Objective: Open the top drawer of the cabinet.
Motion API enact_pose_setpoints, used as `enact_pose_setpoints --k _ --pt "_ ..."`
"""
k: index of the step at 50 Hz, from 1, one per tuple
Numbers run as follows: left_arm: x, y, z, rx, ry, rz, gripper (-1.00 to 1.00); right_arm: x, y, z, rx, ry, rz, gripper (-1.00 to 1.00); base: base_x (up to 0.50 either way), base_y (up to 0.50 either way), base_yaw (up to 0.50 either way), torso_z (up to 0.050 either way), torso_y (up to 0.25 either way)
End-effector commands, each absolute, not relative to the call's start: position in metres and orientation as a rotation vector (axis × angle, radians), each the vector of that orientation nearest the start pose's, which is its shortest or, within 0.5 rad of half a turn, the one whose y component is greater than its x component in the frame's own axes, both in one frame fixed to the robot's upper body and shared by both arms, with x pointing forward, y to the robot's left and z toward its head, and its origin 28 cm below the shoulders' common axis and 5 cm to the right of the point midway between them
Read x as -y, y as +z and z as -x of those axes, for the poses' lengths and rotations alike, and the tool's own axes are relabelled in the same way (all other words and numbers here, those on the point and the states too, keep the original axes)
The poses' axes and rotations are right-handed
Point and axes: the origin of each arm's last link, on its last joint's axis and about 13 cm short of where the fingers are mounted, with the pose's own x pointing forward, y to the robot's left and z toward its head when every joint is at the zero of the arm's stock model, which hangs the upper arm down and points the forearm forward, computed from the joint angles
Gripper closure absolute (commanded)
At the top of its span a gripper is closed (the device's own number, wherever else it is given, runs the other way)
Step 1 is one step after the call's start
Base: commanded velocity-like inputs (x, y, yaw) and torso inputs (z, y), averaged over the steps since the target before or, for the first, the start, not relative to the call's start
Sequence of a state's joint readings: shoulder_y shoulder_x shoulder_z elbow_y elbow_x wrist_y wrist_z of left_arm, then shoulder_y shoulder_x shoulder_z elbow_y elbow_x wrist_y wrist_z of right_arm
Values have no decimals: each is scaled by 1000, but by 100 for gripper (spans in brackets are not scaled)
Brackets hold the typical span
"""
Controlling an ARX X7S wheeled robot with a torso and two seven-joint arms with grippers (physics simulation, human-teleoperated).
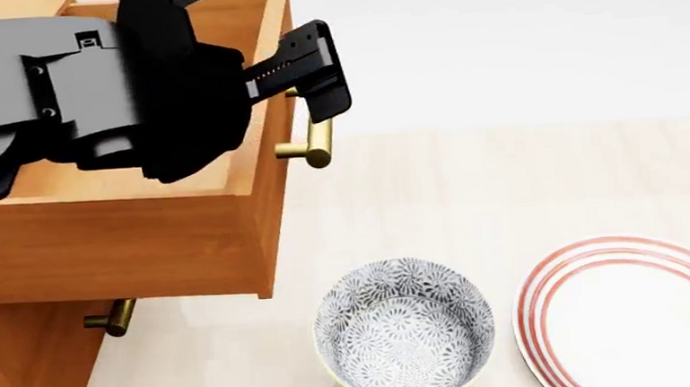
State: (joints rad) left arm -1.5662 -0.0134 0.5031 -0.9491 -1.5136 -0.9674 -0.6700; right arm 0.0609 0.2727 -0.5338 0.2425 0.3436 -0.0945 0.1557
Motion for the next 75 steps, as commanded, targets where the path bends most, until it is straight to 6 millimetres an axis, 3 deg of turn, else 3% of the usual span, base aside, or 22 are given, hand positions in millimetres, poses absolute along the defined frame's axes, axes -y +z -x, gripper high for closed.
enact_pose_setpoints --k 1,12,32,35,42,58,75 --pt "-92 317 -364 -658 -457 433 -100 79 -37 -187 -235 284 8 -100 0 0 0 0 0" --pt "-79 316 -357 -656 -524 416 -100 79 -38 -187 -238 289 12 -100 1 -2 -3 0 0" --pt "-48 328 -317 -584 -722 345 -100 79 -40 -186 -249 305 16 -100 1 -3 -6 0 0" --pt "-51 329 -312 -501 -711 334 -100 79 -41 -186 -252 306 16 -100 0 -4 -6 0 0" --pt "-66 326 -287 -237 -628 75 -100 79 -41 -187 -258 300 16 -100 0 -4 -6 0 0" --pt "-84 319 -251 -210 -616 45 -100 79 -41 -189 -265 292 15 -100 0 -2 -3 0 1" --pt "-100 289 -219 -91 -599 -54 -100 78 -43 -188 -271 296 16 -100 0 0 0 0 0"
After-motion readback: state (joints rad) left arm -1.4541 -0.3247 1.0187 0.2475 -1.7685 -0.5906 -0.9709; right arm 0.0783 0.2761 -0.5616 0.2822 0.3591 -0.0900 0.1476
